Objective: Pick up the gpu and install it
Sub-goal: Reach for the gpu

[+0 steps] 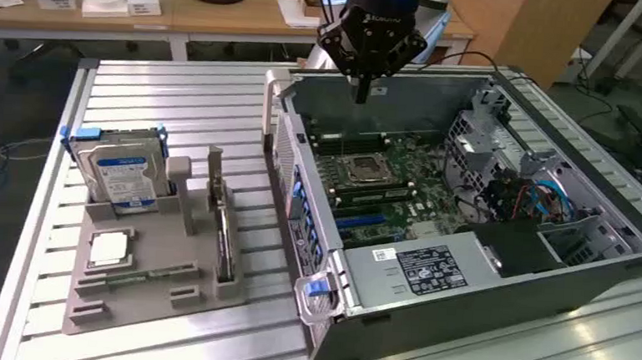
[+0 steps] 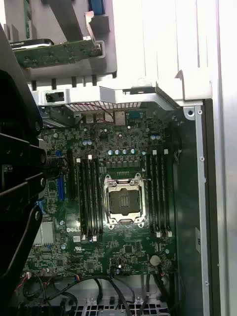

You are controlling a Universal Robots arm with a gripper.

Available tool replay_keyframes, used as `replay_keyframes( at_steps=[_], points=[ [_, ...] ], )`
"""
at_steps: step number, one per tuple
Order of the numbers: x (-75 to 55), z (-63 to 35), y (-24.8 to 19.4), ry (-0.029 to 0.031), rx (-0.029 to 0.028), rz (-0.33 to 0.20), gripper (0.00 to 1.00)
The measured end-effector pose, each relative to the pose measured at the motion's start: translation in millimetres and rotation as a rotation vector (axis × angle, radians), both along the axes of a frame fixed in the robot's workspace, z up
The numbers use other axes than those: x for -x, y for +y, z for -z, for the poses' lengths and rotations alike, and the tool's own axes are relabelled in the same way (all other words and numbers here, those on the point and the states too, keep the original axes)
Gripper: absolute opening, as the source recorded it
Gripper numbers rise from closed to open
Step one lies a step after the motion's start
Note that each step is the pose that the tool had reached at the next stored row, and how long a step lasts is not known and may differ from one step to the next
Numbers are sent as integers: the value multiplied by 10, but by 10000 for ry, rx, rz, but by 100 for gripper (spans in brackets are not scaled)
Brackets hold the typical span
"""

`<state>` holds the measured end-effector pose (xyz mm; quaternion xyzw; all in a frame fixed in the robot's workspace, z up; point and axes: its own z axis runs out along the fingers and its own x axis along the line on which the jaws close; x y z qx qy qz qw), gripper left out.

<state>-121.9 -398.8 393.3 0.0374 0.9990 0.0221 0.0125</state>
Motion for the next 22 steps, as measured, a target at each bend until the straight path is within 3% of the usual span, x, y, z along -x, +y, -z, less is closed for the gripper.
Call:
replay_keyframes(
  at_steps=[14,22],
  points=[
    [0,0,0,0,0,0,11],
    [102,1,0,0,0,1,11]
  ],
)
